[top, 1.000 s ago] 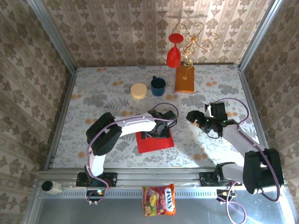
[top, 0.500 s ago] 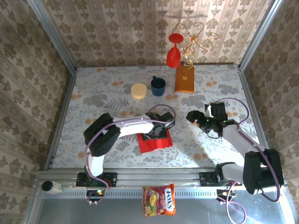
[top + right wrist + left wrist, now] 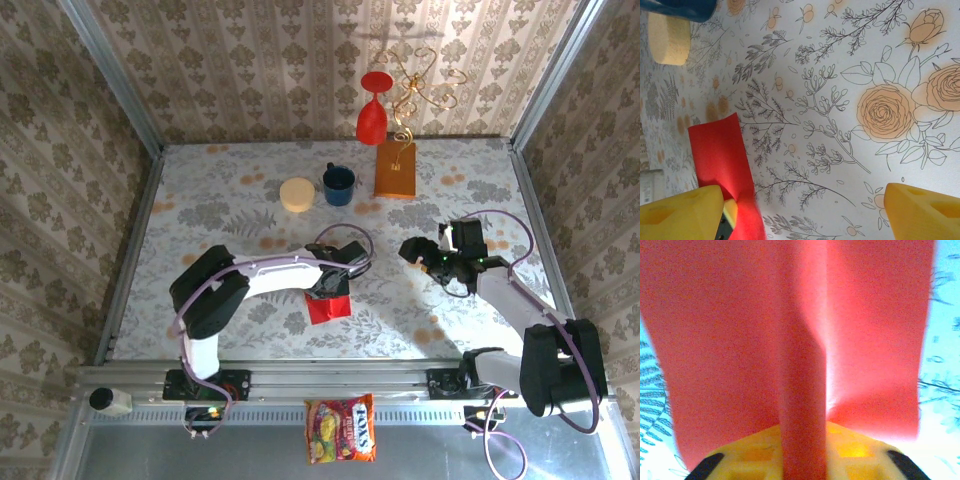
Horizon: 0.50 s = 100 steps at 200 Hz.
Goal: Fold a paper plane with a square sheet of paper (pick it up from the middle)
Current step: First fold the square sheet of paper in half at the center of the table.
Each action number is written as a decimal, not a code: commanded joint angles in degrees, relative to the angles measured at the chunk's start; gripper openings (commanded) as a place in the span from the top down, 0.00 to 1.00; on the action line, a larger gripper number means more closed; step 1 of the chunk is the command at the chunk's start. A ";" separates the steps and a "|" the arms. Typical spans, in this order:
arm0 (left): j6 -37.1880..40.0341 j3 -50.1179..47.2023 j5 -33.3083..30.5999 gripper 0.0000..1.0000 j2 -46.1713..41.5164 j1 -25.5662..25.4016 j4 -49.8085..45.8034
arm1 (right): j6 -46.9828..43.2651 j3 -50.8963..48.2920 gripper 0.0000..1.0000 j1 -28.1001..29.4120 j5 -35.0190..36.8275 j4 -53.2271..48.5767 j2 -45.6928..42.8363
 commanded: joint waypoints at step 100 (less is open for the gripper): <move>5.17 -15.38 7.10 0.85 -15.21 -0.32 35.84 | -2.07 -0.23 0.15 -0.21 -1.26 -1.51 1.69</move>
